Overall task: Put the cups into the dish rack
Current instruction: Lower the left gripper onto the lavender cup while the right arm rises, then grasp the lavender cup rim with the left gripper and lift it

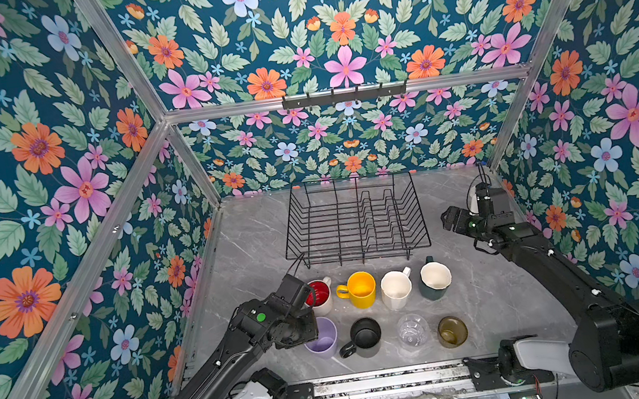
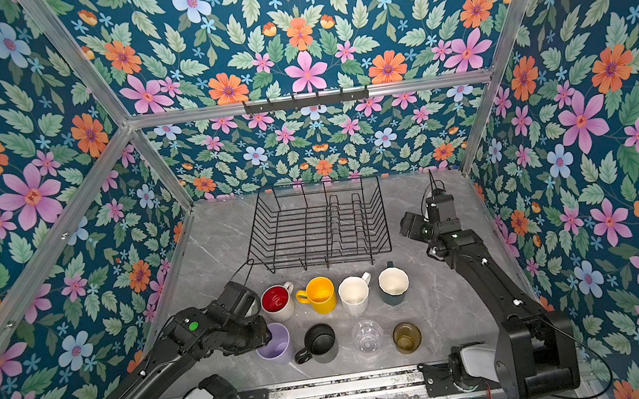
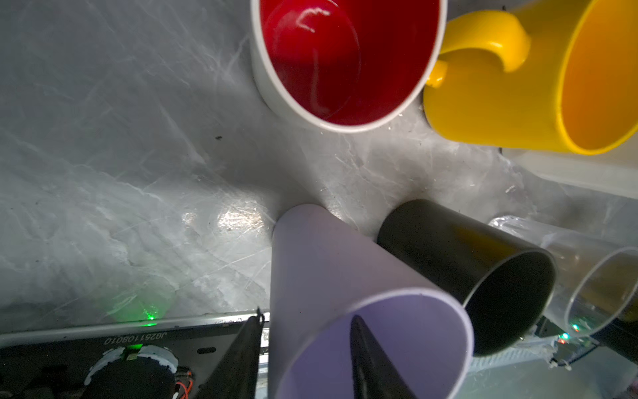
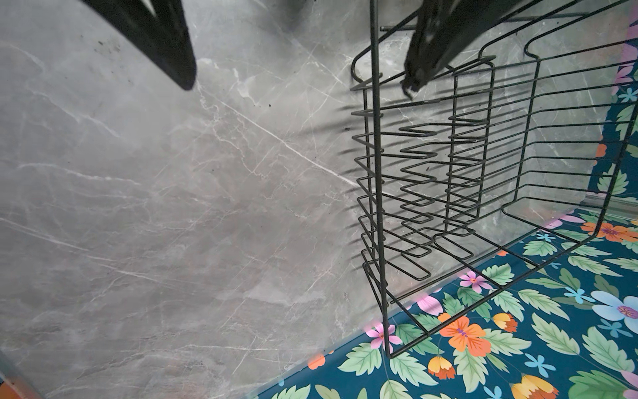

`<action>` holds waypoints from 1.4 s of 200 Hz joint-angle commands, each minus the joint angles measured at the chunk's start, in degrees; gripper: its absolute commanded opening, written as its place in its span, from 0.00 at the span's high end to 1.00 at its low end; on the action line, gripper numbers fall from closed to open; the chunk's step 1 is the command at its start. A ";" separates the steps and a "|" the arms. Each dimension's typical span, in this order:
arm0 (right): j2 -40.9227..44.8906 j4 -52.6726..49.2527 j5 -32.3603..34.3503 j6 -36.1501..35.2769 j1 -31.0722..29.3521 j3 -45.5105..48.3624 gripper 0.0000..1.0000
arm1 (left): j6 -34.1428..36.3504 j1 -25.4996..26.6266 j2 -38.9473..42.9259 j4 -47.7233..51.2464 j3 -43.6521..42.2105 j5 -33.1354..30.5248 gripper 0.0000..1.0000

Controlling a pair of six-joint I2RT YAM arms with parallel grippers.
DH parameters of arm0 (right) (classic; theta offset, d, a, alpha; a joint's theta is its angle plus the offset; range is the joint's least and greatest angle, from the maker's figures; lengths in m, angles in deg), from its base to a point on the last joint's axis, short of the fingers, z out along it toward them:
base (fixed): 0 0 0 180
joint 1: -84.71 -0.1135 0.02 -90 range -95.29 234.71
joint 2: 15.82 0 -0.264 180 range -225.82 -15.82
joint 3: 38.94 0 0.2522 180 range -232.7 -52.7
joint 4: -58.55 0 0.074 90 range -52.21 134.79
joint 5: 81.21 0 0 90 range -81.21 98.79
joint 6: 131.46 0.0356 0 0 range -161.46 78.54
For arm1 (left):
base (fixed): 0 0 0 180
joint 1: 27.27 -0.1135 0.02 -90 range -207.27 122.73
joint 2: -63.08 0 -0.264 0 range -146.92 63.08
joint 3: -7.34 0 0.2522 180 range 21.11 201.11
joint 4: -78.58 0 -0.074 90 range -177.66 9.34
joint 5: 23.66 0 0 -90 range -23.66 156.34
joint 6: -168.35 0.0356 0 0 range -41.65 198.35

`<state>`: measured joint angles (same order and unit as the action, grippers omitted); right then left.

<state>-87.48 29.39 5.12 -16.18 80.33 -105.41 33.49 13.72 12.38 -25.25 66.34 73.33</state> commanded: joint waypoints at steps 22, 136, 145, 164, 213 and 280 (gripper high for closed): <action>0.63 0.46 0.76 -0.48 -0.07 0.59 0.06 | -1.81 0.58 -0.36 0.66 -0.29 -3.47 0.66; 2.00 0.22 0.07 -0.34 -0.06 0.86 0.06 | 0.57 0.84 0.36 4.84 3.07 -4.52 1.00; 2.22 0.04 -0.35 -0.32 -0.03 0.77 0.06 | 0.81 0.84 1.12 5.84 4.50 -4.80 1.00; 2.90 -0.22 -1.32 -0.39 -0.06 0.74 0.06 | 0.92 0.84 3.11 8.34 8.55 -6.01 1.00; 4.24 0.28 -7.68 0.27 -0.10 -1.00 0.06 | 1.47 0.84 7.32 7.62 20.22 -11.35 1.00; 0.38 5.96 -24.05 2.76 -4.09 -6.83 0.08 | -1.57 0.83 13.72 -28.66 7.06 -9.82 1.00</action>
<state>-85.82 31.71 -11.25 -14.45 78.25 -110.63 33.31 14.62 24.36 -36.00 77.99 63.05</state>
